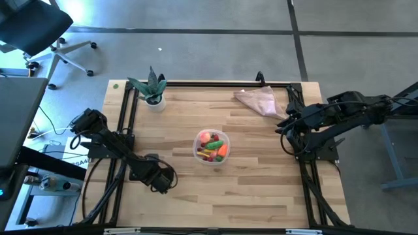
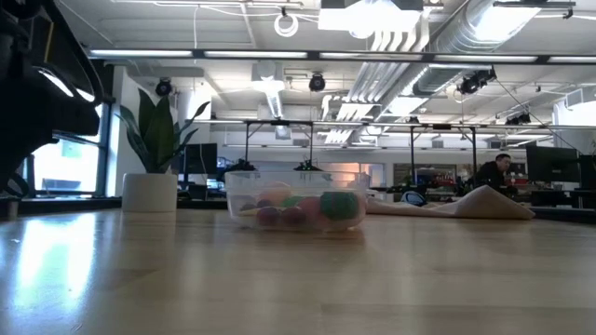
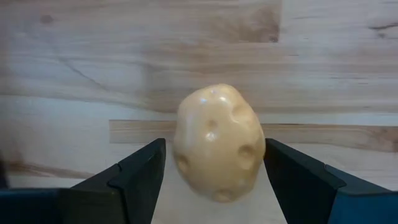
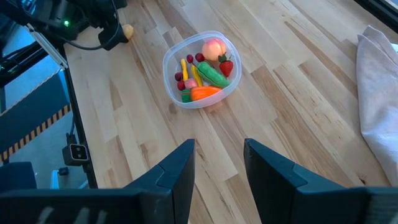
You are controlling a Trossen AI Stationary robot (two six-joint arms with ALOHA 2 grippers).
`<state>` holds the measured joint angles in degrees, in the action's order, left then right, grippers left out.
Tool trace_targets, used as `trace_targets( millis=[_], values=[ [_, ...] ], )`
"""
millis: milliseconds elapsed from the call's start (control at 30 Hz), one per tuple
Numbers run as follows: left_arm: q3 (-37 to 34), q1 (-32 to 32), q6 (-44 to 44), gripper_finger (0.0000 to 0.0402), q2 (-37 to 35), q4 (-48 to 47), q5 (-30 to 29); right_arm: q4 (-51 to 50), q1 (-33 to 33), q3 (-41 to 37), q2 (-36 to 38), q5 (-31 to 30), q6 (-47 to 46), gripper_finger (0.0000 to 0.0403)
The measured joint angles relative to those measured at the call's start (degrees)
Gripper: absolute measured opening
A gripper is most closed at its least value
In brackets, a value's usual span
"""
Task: Pick and placing Produce into tupperware
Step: Put the brown potato into the transparent bin
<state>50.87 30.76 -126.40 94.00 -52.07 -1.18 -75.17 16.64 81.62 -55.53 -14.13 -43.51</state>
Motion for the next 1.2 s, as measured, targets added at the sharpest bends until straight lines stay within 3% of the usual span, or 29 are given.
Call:
trace_targets(
  millis=[933, 1200],
  values=[
    [0.0, 0.0, -2.1, 0.0258, 2.2, 1.5, 0.6, 0.0, 0.0, 0.0, 0.0, 0.0, 0.0, 0.013],
    [0.0, 0.0, -2.9, 0.0206, 2.2, 1.9, 0.5, 0.0, 0.0, 0.0, 0.0, 0.0, 0.0, 0.013]
  ],
)
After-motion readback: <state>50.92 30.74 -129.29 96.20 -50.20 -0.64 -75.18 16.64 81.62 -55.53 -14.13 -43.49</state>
